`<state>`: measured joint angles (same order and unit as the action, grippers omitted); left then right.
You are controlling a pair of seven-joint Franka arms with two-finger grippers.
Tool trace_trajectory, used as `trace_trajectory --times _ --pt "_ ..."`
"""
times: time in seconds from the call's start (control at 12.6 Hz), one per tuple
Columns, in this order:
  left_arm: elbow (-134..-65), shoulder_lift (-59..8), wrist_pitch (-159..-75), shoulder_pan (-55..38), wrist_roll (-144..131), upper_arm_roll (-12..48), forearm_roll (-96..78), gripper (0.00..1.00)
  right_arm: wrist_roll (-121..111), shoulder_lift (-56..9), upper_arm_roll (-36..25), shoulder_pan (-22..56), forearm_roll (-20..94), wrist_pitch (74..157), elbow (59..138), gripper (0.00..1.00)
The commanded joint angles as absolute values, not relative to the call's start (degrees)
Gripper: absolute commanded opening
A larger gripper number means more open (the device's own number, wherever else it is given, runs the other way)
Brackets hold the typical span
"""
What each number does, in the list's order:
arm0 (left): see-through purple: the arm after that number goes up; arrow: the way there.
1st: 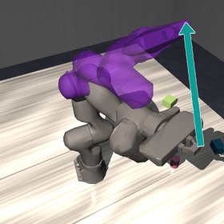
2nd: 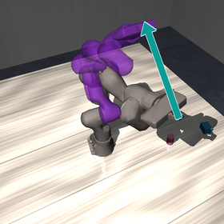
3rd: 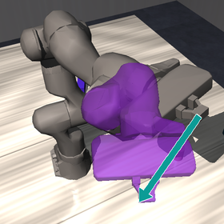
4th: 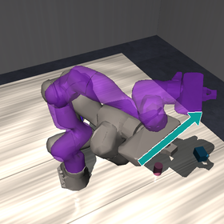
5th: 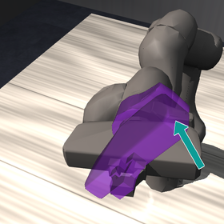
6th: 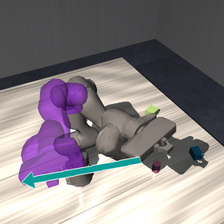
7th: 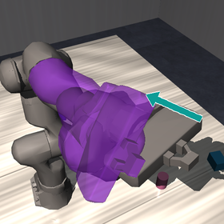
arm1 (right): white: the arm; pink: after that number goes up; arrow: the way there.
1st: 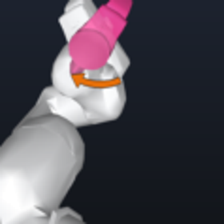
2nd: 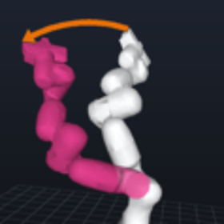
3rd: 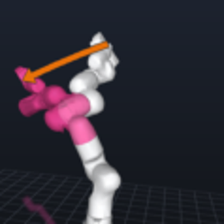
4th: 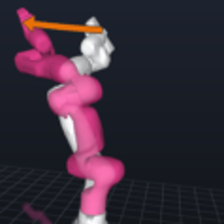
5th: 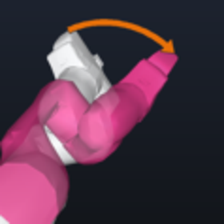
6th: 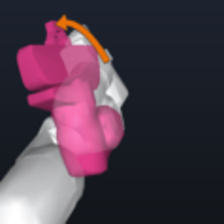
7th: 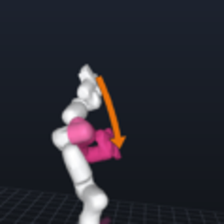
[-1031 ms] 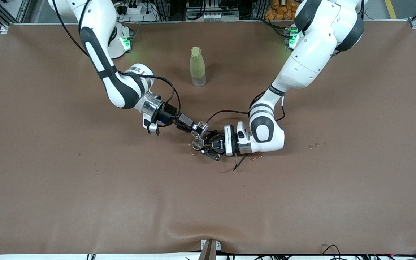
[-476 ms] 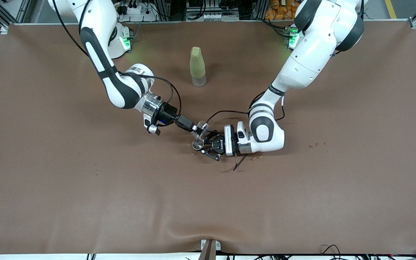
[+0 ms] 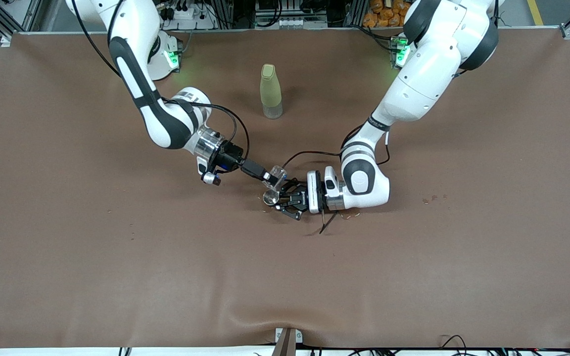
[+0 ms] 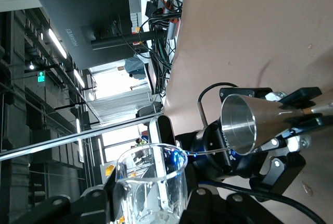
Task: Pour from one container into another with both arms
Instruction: 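Tilt the glass cup with the right gripper to pour into the jigger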
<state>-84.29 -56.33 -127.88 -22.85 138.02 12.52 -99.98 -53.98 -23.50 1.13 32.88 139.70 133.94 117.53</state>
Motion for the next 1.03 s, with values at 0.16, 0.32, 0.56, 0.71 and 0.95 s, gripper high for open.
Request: trace_trajectory --times 0.16,0.32,0.56,0.71,0.95 --pt "-84.29 -55.99 -128.23 -23.11 138.60 12.48 -101.87 0.00 -47.20 -23.73 1.58 32.08 140.98 133.42 116.72 0.06" --pt "-84.29 -56.07 -128.23 -23.12 138.60 12.48 -101.87 0.00 -45.63 -23.73 1.67 32.08 140.98 133.42 116.63 0.05" --pt "-84.20 -56.07 -128.23 -23.03 138.43 12.48 -101.87 0.00 -44.03 -23.73 1.58 31.99 140.89 133.42 116.54 0.07" --pt "-84.29 -55.81 -128.23 -23.03 138.34 12.48 -101.87 0.00 -43.95 -23.73 1.58 31.99 140.89 133.42 116.54 0.07" --pt "-84.29 -55.81 -128.23 -23.03 138.25 12.48 -101.95 0.00 -44.56 -23.12 1.41 32.17 139.40 133.68 115.76 0.10"
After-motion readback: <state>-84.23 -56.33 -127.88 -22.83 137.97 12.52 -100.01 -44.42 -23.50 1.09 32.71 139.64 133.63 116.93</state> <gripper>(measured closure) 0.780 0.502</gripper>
